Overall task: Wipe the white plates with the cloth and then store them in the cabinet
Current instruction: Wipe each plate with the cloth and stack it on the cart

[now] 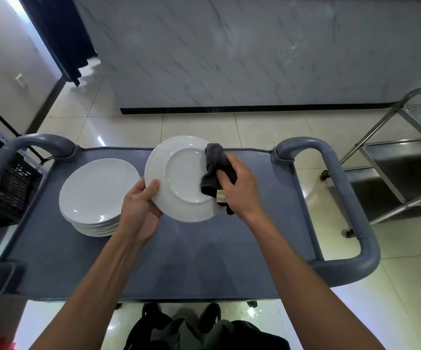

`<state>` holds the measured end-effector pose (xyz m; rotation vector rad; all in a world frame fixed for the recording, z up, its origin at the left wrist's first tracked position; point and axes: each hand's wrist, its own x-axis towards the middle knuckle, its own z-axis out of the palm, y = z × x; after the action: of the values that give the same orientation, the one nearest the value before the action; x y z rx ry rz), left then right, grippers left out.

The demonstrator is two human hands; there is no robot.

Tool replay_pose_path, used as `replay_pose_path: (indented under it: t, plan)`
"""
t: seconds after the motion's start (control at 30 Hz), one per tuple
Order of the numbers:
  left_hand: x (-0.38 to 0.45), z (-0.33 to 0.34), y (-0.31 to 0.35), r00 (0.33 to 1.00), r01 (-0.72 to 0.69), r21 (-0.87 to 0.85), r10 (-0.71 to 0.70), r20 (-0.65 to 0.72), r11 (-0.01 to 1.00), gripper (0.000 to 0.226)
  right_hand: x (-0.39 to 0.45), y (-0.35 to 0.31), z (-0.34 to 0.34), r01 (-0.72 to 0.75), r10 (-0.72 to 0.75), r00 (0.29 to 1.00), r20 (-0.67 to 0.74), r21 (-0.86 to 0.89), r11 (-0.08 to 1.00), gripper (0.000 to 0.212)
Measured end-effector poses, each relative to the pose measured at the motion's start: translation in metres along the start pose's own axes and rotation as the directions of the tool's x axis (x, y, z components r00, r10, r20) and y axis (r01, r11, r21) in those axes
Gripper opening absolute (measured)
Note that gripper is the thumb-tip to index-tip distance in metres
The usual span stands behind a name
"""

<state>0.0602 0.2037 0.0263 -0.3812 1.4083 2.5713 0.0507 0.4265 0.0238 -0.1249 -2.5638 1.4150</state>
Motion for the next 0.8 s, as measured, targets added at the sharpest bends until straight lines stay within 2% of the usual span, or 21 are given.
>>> replay_pose_path:
  t: [0.1, 0.27, 0.43, 0.63, 0.8]
  plan:
    - [0.003, 0.007, 0.0, 0.999, -0.011, -0.041, 0.01, -0.035, 0.999, 0.026, -0.014, -0.001, 0.011, 0.021, -0.024, 0.999, -0.026, -0.09, 0.996, 0.053]
    - [0.006, 0.019, 0.001, 0.998, -0.017, -0.053, 0.013, -0.068, 0.998, 0.039, -0.04, -0.017, 0.033, 0.102, -0.127, 0.988, -0.086, -0.251, 0.963, 0.051]
    - [0.006, 0.029, 0.0, 0.996, -0.023, -0.012, 0.022, -0.081, 1.0, 0.028, -0.058, -0.035, 0.059, 0.221, -0.262, 0.964, -0.052, -0.394, 0.892, 0.049]
    - [0.007, 0.017, 0.005, 0.999, -0.028, -0.034, 0.027, -0.039, 0.999, 0.031, -0.062, -0.018, 0.054, 0.305, -0.349, 0.936, -0.047, -0.388, 0.869, 0.044]
    - [0.008, 0.007, 0.008, 1.0, -0.01, -0.046, 0.01, -0.002, 0.999, 0.025, -0.056, 0.004, 0.038, 0.245, -0.284, 0.953, -0.109, -0.278, 0.929, 0.044]
